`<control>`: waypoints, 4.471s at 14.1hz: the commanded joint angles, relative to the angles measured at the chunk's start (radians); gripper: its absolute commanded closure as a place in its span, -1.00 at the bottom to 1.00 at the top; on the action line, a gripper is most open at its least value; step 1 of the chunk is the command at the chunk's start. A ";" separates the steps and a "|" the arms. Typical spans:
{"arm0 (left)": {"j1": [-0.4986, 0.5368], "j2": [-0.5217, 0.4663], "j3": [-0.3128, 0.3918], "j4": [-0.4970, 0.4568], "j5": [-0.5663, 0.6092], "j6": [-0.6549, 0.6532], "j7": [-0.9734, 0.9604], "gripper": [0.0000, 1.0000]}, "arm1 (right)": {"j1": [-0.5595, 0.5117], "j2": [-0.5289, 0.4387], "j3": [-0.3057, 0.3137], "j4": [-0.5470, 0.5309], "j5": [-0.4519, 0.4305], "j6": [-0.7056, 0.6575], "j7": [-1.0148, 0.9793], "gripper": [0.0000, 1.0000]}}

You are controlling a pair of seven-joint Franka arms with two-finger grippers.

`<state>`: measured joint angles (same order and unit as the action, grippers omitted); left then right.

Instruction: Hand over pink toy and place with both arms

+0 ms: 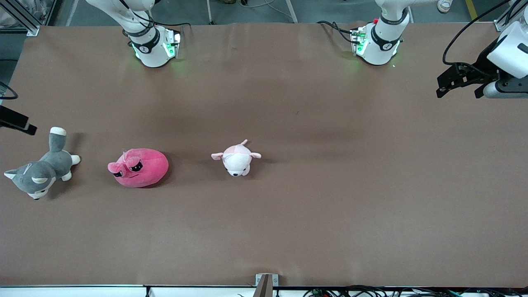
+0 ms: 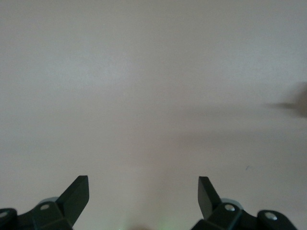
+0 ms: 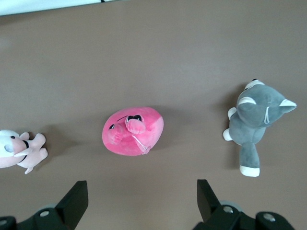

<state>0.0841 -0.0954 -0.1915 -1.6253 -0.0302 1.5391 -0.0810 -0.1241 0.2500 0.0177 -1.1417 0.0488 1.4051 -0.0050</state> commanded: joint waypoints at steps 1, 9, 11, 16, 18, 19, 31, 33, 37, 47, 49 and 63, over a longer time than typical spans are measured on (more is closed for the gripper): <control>0.011 -0.023 -0.006 -0.013 -0.014 -0.010 -0.009 -1.00 | 0.008 -0.006 0.004 0.005 -0.062 0.000 0.022 -1.00; 0.009 -0.023 -0.006 -0.014 -0.014 -0.020 -0.006 -1.00 | 0.053 -0.179 -0.016 -0.176 -0.067 0.098 0.022 -1.00; 0.006 -0.021 -0.006 -0.014 -0.014 -0.017 -0.006 -1.00 | 0.102 -0.175 -0.080 -0.176 -0.053 0.103 0.011 -1.00; 0.005 -0.020 -0.013 -0.014 -0.013 -0.014 0.001 -1.00 | 0.132 -0.201 -0.087 -0.256 -0.058 0.130 0.016 -1.00; 0.005 -0.018 -0.013 -0.015 -0.013 -0.014 0.001 -1.00 | 0.130 -0.239 -0.087 -0.314 -0.060 0.146 0.016 -1.00; 0.005 -0.018 -0.013 -0.014 -0.013 -0.014 0.001 -1.00 | 0.132 -0.265 -0.087 -0.347 -0.060 0.164 0.016 -1.00; 0.003 -0.017 -0.043 -0.013 -0.007 -0.036 0.009 -1.00 | 0.132 -0.380 -0.085 -0.519 -0.060 0.242 0.010 -1.00; 0.003 -0.017 -0.043 -0.007 -0.007 -0.036 0.010 -1.00 | 0.132 -0.414 -0.085 -0.570 -0.061 0.276 0.008 -1.00; 0.006 -0.007 -0.043 0.008 -0.005 -0.036 0.009 -1.00 | 0.132 -0.417 -0.085 -0.569 -0.066 0.268 0.008 -1.00; 0.009 0.013 -0.040 0.047 0.001 -0.037 0.001 -1.00 | 0.155 -0.408 -0.085 -0.546 -0.064 0.262 0.008 -1.00; 0.008 0.013 -0.040 0.047 0.001 -0.039 0.003 -1.00 | 0.155 -0.408 -0.085 -0.544 -0.066 0.250 0.007 -1.00; 0.009 0.013 -0.043 0.047 0.027 -0.039 -0.002 -1.00 | 0.150 -0.402 -0.087 -0.517 -0.064 0.253 0.008 -1.00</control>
<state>0.0857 -0.0900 -0.2271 -1.6000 -0.0202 1.5143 -0.0793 0.0178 -0.1368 -0.0648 -1.6635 0.0040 1.6580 -0.0030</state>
